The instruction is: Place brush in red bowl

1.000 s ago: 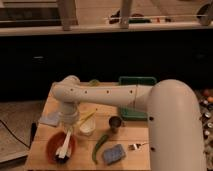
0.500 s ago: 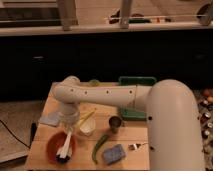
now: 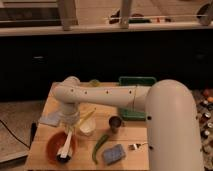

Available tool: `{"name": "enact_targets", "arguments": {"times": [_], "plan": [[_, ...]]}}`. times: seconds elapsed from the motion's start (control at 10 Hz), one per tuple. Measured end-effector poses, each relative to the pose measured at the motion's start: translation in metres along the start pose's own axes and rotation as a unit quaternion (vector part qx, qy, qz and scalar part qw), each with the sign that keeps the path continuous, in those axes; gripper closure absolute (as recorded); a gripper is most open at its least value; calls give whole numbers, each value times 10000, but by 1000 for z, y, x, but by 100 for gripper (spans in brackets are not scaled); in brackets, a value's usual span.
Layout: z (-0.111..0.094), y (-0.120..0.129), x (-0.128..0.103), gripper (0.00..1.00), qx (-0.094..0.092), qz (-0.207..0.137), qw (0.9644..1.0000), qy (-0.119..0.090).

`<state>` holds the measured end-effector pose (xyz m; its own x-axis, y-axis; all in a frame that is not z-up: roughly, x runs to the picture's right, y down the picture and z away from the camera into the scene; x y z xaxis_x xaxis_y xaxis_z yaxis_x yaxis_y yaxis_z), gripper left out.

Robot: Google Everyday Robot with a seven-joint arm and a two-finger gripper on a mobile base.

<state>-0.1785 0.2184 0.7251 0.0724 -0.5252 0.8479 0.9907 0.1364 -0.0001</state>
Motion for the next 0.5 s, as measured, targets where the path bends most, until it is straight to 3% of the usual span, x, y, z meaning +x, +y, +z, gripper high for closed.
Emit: {"name": "enact_targets", "arguments": {"times": [0.5], "plan": [[11, -25, 4, 100, 2, -451, 9988, -206]]}}
